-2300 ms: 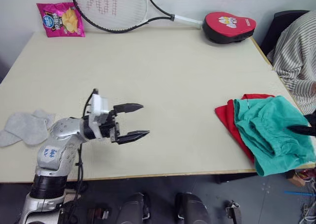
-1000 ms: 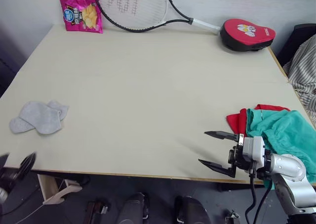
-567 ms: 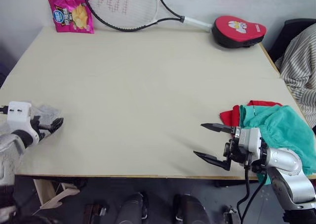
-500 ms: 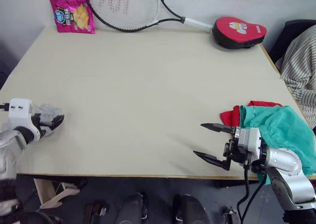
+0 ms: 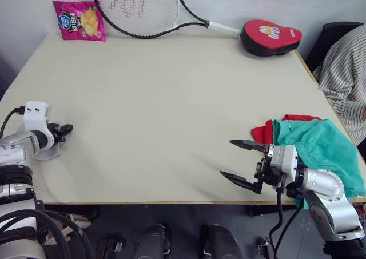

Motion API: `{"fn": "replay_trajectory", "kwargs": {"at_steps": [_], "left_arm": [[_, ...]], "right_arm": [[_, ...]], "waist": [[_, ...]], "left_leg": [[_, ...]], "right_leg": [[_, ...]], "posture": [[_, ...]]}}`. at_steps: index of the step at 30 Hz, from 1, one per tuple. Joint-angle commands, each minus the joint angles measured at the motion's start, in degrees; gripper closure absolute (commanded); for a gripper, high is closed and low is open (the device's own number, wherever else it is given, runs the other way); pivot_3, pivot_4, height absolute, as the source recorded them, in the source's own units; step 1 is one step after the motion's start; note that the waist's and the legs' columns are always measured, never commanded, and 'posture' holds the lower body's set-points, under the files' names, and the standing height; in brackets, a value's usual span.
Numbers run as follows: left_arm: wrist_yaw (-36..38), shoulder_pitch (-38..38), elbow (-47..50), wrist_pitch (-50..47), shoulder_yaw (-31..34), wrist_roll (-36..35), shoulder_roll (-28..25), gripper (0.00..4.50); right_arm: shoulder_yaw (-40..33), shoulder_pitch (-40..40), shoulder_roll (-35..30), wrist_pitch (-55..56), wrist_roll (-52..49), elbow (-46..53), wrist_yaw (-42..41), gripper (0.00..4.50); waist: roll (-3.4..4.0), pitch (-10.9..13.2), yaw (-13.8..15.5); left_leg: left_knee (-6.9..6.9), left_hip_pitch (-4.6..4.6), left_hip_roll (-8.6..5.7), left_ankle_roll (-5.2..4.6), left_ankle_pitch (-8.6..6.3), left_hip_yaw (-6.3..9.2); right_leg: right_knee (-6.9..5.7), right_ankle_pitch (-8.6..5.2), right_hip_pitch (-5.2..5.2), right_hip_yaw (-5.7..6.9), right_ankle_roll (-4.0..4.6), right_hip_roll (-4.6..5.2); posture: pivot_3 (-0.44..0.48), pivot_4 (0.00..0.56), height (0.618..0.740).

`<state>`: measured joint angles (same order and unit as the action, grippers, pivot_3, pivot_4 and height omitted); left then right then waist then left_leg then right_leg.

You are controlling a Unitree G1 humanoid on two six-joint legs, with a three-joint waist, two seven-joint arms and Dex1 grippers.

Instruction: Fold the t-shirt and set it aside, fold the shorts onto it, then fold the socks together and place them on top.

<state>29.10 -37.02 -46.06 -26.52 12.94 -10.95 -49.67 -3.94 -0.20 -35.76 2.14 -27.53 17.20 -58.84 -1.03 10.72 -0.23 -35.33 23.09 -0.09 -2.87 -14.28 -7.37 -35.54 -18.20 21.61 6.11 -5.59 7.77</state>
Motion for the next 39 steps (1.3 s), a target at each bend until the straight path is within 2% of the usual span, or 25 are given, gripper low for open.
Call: {"fn": "replay_trajectory", "kwargs": {"at_steps": [1, 5, 7, 10, 15, 20, 22, 26, 29, 36, 39], "left_arm": [[6.23, 5.83, 12.02, -6.07, -1.28, -2.44, 0.38, 3.15], [8.62, 9.92, 30.38, -13.44, -3.38, -5.77, 2.56, 4.37], [8.94, 10.54, 40.89, -18.29, -6.9, -8.16, 6.37, 4.44], [8.85, 10.79, 49.38, -22.96, -11.33, -9.27, 10.56, 4.44], [9.87, 6.61, 52.35, -24.59, -19.18, -10.2, 18.87, 4.44], [12.39, -0.09, 48.22, -20.98, -25.31, -9.03, 26.96, 4.44], [14.04, -1.58, 47.32, -19.87, -27.94, -8.64, 29.02, 4.44], [17.89, -2.21, 46.96, -16.21, -31.48, -7.53, 29.84, 4.44], [20.85, -2.06, 47.19, -12.46, -31.58, -7.62, 29.24, 3.7], [31.31, -2.13, 46.14, -2.31, -27.44, -10.15, 26.24, 1.49], [33.05, -4.72, 40.9, 2.35, -23.16, -10.58, 25.1, 1.49]], "right_arm": [[-2.67, 0.95, -0.86, 0.71, -0.06, 1.93, 0.8, 0.0], [-3.67, 1.45, -1.5, 0.57, -0.02, 1.98, 0.7, 0.0], [-4.78, 1.87, -2.46, 0.39, -0.18, 1.81, 0.36, 0.0], [-5.99, 2.31, -3.5, 0.26, -0.36, 1.68, 0.26, 0.0], [-9.0, 4.28, -5.28, -0.17, -0.72, 2.16, 0.22, 0.0], [-11.74, 7.53, -7.07, -1.24, -1.1, 3.33, -0.13, 0.0], [-12.35, 8.75, -7.37, -1.53, -0.98, 3.94, -0.1, 0.0], [-12.67, 10.8, -7.21, -2.1, -0.06, 5.6, 0.85, 0.0], [-11.91, 11.51, -6.82, -2.59, 0.64, 7.04, 1.85, 0.0], [-5.66, 7.69, -6.09, -8.19, 1.86, 10.71, 5.46, 0.0], [-1.18, 3.85, -5.59, -10.43, 3.35, 11.08, 6.5, 0.0]], "waist": [[0.0, 0.0, 0.05], [0.0, 0.0, 0.74], [0.0, 0.0, 1.58], [-0.01, 0.0, 1.86], [0.0, 0.01, 1.6], [-0.07, 0.05, 1.78], [-0.07, 0.05, 1.77], [-0.07, 0.05, 1.51], [-0.07, 0.05, 1.58], [-0.06, 0.05, 1.62], [-0.05, 0.05, 1.57]], "left_leg": [[0.01, 0.01, 0.0, -0.01, -0.01, 0.0], [0.0, 0.08, -0.09, -0.01, -0.01, 0.08], [-0.03, 0.11, -0.13, -0.01, -0.01, 0.1], [-0.17, 0.21, -0.19, -0.06, -0.04, 0.13], [-0.18, 0.21, -0.1, -0.08, -0.03, 0.11], [-0.45, 0.24, -0.02, -0.11, -0.02, 0.12], [-0.5, 0.23, -0.01, -0.14, -0.04, 0.13], [-0.52, 0.24, 0.04, -0.16, -0.05, 0.12], [-0.62, 0.25, 0.12, -0.16, -0.04, 0.12], [-0.66, 0.26, 0.15, -0.12, -0.07, 0.21], [-0.67, 0.3, 0.15, -0.12, -0.07, 0.22]], "right_leg": [[0.02, 0.0, 0.01, 0.0, 0.0, 0.01], [0.06, 0.0, -0.02, 0.02, 0.01, 0.16], [0.08, 0.0, -0.03, 0.03, 0.0, 0.22], [0.11, 0.01, -0.07, 0.04, -0.01, 0.27], [0.1, 0.01, -0.06, 0.05, -0.02, 0.07], [0.04, 0.01, -0.15, 0.08, -0.01, -0.07], [0.03, 0.01, -0.17, 0.08, -0.02, -0.07], [0.04, 0.0, -0.16, 0.06, -0.01, -0.13], [0.01, 0.0, -0.16, 0.07, 0.0, -0.2], [0.03, -0.03, -0.16, 0.08, 0.06, -0.16], [0.03, -0.03, -0.15, 0.11, 0.07, -0.16]], "posture": [[0.0, 0.15, 0.74], [0.0, 0.15, 0.74], [0.0, 0.15, 0.74], [0.0, 0.15, 0.74], [0.0, 0.15, 0.74], [0.0, 0.15, 0.74], [0.0, 0.15, 0.74], [0.0, 0.15, 0.74], [0.0, 0.15, 0.74], [0.0, 0.15, 0.74], [0.0, 0.15, 0.74]]}}
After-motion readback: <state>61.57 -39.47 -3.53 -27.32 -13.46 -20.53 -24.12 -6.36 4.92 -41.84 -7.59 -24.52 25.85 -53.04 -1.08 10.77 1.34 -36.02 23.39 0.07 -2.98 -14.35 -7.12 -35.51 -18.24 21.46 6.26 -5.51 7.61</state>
